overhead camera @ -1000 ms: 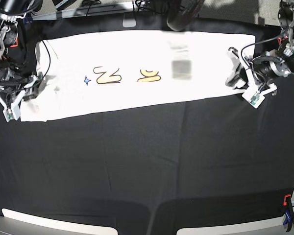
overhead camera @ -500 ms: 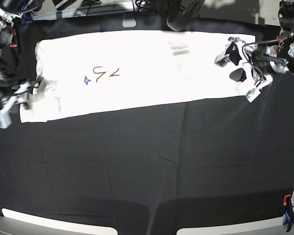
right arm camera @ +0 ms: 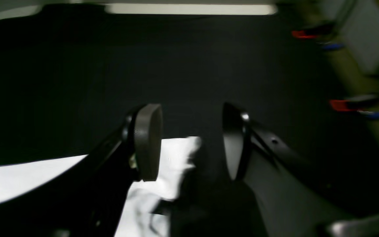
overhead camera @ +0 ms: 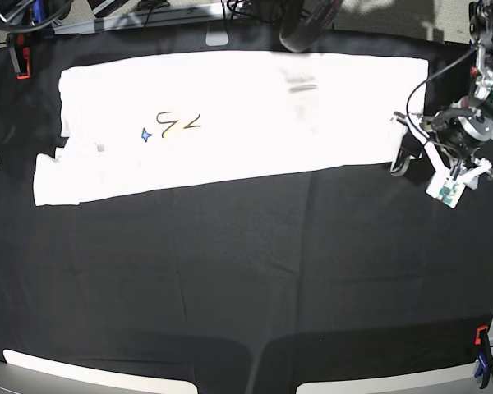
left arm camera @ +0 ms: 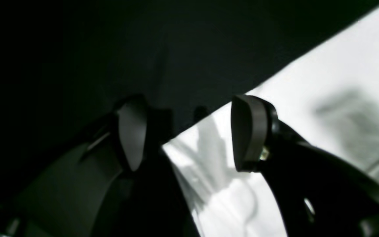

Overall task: Layout the t-shirt on the table in an organized manner, then fold the t-shirt properly
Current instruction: 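Fold the shirt's side edges inward toward the middle with both grippers, then grasp the folded shirt ends with both grippers and straighten the strip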

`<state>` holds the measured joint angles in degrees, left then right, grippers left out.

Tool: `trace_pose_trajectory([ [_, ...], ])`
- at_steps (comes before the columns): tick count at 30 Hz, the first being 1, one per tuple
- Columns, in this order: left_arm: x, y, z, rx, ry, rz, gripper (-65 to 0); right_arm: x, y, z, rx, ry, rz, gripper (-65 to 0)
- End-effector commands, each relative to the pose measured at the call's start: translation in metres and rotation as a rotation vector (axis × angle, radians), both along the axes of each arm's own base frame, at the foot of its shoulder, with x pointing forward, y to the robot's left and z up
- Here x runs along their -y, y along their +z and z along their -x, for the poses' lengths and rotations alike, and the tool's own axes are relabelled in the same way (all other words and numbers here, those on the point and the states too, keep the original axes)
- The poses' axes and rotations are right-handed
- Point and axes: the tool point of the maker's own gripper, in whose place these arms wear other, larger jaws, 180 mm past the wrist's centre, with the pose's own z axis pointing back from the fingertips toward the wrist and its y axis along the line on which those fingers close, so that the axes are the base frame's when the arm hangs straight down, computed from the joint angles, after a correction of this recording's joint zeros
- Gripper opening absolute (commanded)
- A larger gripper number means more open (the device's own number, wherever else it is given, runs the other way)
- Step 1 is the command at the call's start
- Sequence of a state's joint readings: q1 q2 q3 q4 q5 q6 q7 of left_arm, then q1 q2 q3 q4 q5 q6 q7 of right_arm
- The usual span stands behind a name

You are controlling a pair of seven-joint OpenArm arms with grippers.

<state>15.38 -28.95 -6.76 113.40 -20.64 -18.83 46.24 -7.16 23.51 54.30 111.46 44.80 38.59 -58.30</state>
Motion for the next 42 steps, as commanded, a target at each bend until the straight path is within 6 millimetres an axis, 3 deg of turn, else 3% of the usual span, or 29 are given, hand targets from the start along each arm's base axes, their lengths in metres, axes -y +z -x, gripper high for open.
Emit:
trace_pose_trajectory([
  [1, -0.002, 0.01, -0.005, 0.034, -0.003, -0.002, -27.6, -0.008, 0.008, -0.008, 0.028, 0.042, 0.005, -36.0],
  [4, -0.003, 0.007, -0.003, 0.01, 0.0, -0.014, -27.6, -0.036, -0.025, -0.022, -0.062, 0.136, -0.039, -36.0],
  [10, -0.004, 0.006, -0.002, 0.006, 0.001, -0.015, -27.6, -0.074, -0.112, -0.034, -0.276, 0.223, -0.105, -36.0],
  [14, -0.006, 0.0, 0.003, -0.028, 0.005, -0.029, -27.6, -0.079, -0.159, -0.022, -0.43, 0.192, -0.091, -36.0],
  [18, -0.006, -0.007, 0.011, -0.06, 0.006, -0.034, -27.6, -0.072, -0.177, -0.005, -0.504, 0.121, -0.106, -36.0],
  [22, -0.016, -0.012, 0.014, -0.07, 0.088, -0.029, -27.7, -0.049, -0.165, 0.002, -0.425, 0.036, -0.169, -36.0],
  [27, -0.047, -0.004, 0.002, 0.01, 0.215, -0.143, -27.6, -0.016, -0.087, 0.003, -0.136, -0.023, -0.225, -36.0],
  [32, -0.036, -0.009, 0.007, -0.042, 0.229, -0.04, -27.6, 0.003, -0.029, 0.022, -0.001, -0.08, -0.153, -36.0],
  [37, -0.031, -0.003, 0.009, -0.064, 0.215, 0.091, -27.6, 0.007, -0.013, 0.031, 0.019, -0.104, -0.109, -36.0],
  [42, -0.058, -0.006, 0.019, -0.114, 0.264, 0.206, -27.6, -0.002, -0.016, 0.031, 0.026, -0.079, -0.15, -36.0],
])
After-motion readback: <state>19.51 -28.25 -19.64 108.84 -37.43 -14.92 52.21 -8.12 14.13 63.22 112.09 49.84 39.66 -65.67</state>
